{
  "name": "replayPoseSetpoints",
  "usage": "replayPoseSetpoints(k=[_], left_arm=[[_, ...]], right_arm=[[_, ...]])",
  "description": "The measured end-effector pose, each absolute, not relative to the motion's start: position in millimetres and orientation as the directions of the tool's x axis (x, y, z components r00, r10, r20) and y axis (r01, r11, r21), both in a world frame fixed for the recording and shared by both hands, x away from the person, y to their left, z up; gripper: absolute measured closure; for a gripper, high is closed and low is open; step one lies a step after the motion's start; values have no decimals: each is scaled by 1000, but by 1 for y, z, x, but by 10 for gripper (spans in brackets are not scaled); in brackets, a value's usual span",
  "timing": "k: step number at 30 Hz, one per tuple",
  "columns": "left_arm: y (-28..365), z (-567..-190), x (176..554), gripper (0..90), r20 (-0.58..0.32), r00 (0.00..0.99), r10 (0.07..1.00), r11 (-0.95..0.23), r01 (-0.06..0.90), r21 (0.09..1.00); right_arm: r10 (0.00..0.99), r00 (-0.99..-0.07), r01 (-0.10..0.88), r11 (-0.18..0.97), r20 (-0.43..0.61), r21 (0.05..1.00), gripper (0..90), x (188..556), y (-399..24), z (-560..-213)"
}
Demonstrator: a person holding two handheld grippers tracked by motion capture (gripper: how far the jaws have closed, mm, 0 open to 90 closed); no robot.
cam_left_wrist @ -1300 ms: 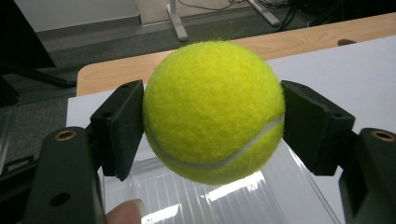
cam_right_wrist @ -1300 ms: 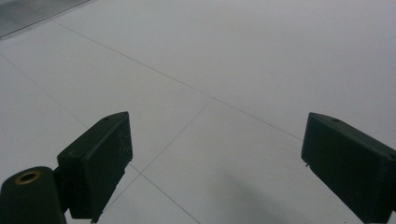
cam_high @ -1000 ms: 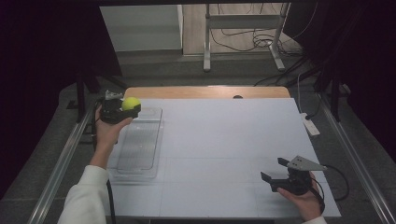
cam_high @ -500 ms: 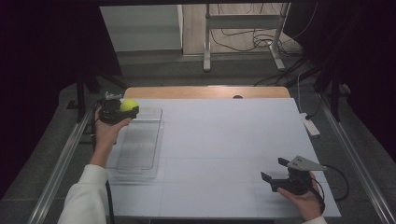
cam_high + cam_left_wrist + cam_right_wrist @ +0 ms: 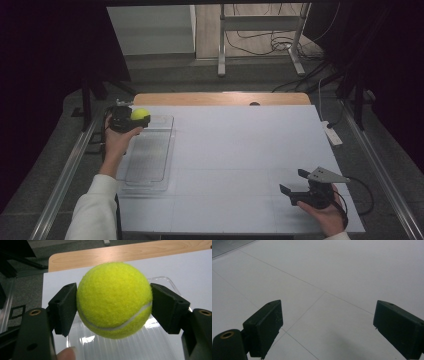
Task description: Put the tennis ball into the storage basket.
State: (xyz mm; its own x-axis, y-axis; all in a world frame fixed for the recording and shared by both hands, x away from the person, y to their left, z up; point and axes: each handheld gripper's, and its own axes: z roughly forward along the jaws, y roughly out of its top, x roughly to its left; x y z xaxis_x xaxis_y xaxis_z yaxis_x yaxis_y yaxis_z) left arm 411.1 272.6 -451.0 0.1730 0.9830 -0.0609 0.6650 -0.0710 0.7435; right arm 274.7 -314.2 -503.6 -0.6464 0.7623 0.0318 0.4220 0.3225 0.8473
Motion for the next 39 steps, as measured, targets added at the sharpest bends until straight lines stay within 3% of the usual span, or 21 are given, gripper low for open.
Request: replayPoseSetpoints(k=[39], left_arm=[[270, -483, 423, 272, -40, 165, 985, -105, 776, 621]], right_arm=[[762, -647, 424, 322, 34, 847, 92, 275, -314, -504]])
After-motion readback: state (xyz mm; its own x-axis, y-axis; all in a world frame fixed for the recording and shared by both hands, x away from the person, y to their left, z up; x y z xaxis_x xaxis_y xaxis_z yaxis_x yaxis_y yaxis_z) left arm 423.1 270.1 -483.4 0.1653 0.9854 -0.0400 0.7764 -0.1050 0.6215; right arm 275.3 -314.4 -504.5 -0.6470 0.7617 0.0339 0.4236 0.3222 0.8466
